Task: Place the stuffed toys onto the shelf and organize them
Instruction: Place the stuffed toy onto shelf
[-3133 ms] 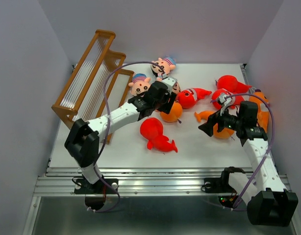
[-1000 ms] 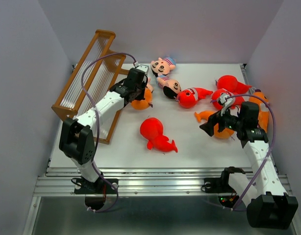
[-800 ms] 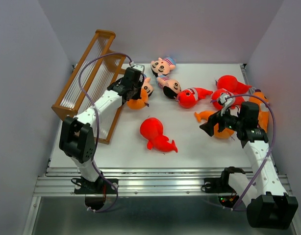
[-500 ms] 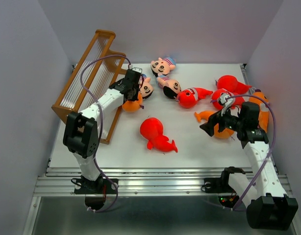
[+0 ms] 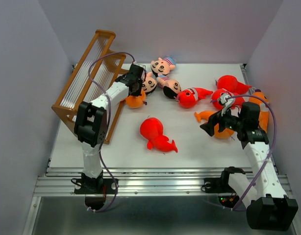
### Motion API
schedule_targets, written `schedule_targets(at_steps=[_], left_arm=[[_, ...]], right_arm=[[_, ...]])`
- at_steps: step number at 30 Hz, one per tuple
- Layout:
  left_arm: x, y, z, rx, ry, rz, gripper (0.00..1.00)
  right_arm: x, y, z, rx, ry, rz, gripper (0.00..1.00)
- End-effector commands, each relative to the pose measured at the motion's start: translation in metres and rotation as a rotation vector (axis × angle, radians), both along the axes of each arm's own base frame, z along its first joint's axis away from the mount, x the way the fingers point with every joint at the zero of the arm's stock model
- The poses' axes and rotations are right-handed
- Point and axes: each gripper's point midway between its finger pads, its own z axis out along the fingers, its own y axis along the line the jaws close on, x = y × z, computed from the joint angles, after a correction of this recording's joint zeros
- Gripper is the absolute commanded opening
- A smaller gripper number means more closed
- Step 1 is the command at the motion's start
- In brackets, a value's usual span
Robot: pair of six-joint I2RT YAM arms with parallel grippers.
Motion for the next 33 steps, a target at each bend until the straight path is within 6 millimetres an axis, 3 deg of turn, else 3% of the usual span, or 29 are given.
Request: schedule_targets(at_steps=[1,6,12,18,26,33], left_arm=[[0.025,-0.032,0.024,-0.112,-0.061,-0.07,0.0],[0.043,-0.051,0.037,-0.168,-0.09,-0.11,0.0],[0.055,-0.046,0.054,-0.149,-0.138,-0.087,0.0],[0.063,-0.014,0.087,-0.118,-0.241,-0.028,0.0],[0.089,0.022,0.101,-0.125,-0.296,0.057,0.0],[0.114,0.045,0.103,-0.145,-0.328,0.127,0.0]], right_arm=[[0.002,-0.003,0.003,-0.022,-0.042,-0.01,1.0],[0.003,-0.004,0.003,-0.027,-0.045,-0.014,1.0],[0.004,-0.005,0.003,-0.032,-0.045,-0.018,1.0],[0.003,-0.005,0.003,-0.029,-0.045,-0.012,1.0],[0.003,-0.005,0.003,-0.031,-0.047,-0.015,1.0],[0.003,-0.005,0.003,-0.032,-0.048,-0.014,1.0]])
